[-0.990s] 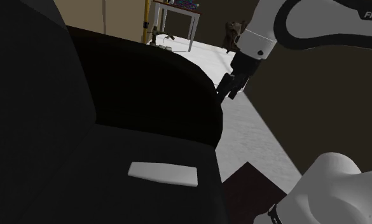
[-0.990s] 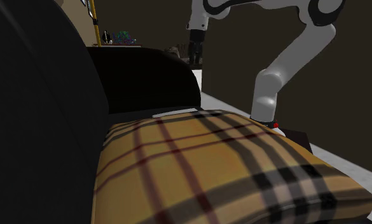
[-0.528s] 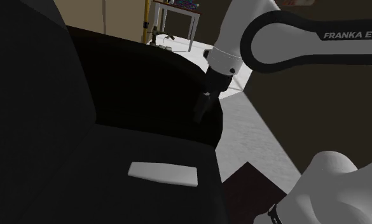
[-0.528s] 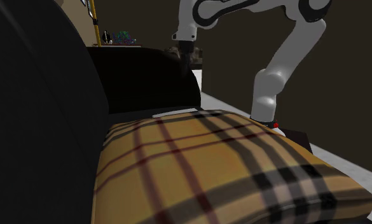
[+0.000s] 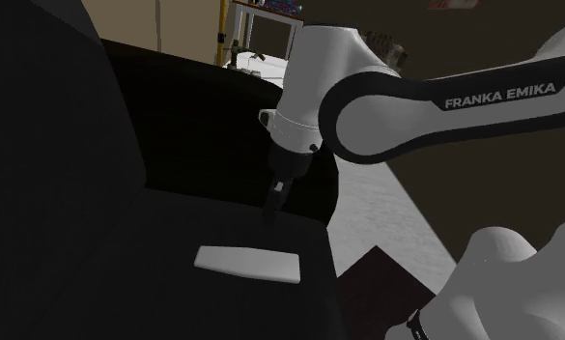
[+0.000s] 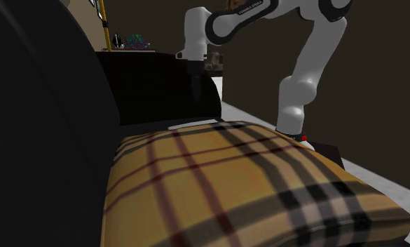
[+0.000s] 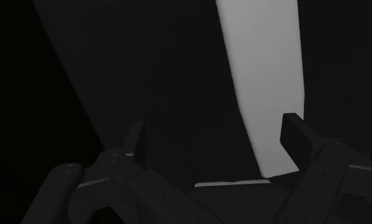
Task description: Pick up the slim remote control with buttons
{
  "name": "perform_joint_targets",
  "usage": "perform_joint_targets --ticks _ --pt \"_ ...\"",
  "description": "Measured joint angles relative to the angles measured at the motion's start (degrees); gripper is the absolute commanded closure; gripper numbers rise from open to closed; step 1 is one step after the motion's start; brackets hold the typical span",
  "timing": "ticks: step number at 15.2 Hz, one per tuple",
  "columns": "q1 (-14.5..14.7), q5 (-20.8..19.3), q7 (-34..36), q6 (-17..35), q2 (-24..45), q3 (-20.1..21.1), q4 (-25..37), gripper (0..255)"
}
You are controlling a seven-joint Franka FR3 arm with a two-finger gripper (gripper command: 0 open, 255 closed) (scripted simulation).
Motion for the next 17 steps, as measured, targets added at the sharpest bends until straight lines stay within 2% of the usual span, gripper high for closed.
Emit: perform_joint_targets --ticks 7,15,16,17 --pt "4.2 -1.0 -3.5 5.3 8.4 4.6 0.9 0" --pt "4.4 -1.7 -3.3 11.3 11.6 5.3 -2.1 0" --pt "4.4 -1.7 -3.2 11.5 11.7 5.3 -2.1 255" --pt "4.4 -1.7 -3.2 11.6 11.8 5.3 -2.2 255"
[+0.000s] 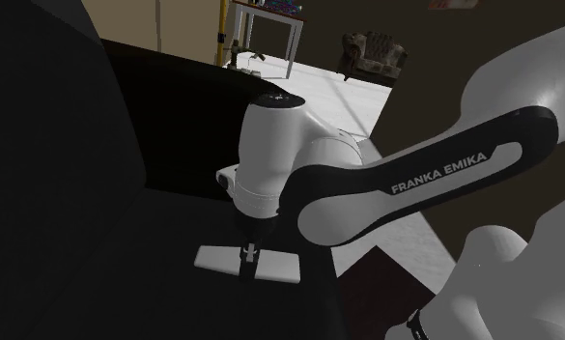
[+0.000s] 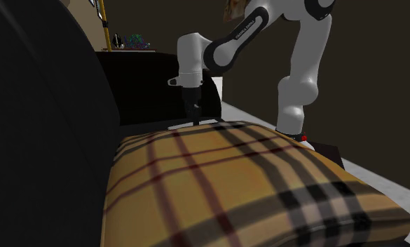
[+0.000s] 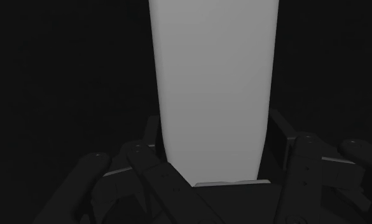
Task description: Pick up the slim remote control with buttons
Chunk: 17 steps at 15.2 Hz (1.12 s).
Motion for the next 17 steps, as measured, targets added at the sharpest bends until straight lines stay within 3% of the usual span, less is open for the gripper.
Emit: perform_joint_targets --ticks 9,17 --pt "0.0 0.0 0.0 0.1 0.1 0.0 -0.1 255" --pt "0.1 0.8 -0.7 -5.5 -3.1 -0.5 2.5 255"
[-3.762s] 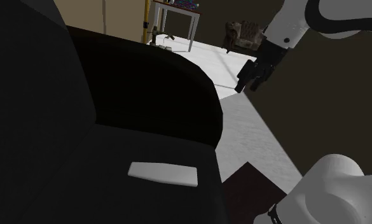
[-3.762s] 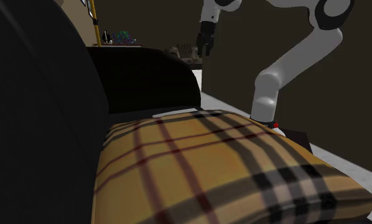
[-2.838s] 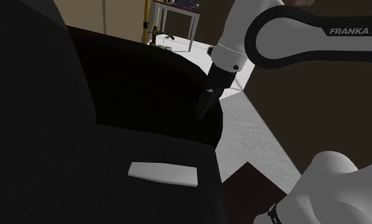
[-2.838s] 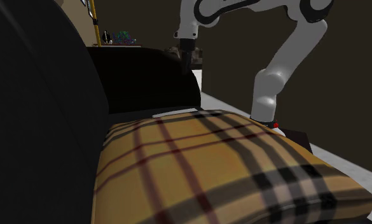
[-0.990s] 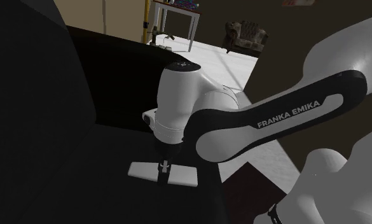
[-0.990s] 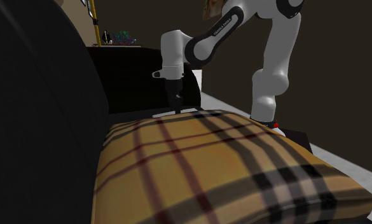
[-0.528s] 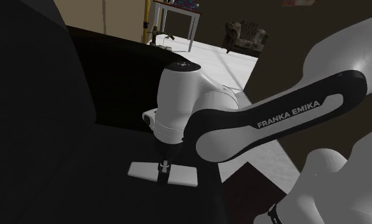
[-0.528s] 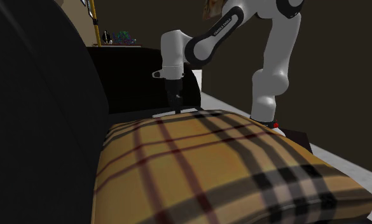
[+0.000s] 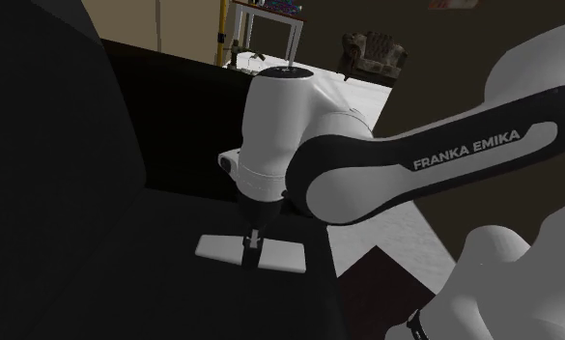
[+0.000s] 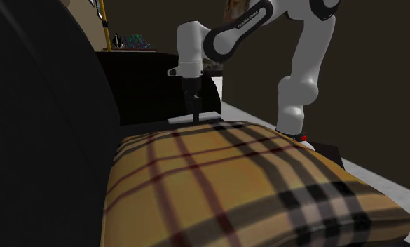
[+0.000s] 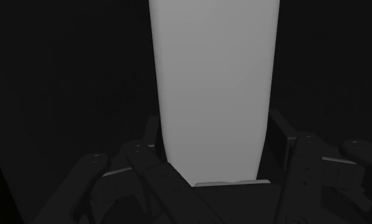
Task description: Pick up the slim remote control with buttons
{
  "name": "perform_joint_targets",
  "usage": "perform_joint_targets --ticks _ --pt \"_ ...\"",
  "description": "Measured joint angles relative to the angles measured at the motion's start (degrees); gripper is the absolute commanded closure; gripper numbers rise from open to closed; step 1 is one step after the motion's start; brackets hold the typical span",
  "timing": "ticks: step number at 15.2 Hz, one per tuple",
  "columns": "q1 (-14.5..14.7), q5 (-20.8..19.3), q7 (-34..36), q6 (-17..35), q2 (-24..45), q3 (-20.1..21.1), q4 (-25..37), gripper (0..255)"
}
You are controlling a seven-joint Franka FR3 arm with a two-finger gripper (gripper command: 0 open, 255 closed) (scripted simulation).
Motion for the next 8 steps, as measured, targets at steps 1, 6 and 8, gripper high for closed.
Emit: perform_joint_targets --ticks 1,6,8 --pt "0.0 0.1 0.0 -0.9 -0.4 0.0 0.5 255" --pt "0.1 0.4 -0.4 -4.9 -2.3 -0.4 2.7 255" --pt "0.1 0.5 -0.4 -6.3 -2.8 -0.5 3.6 255"
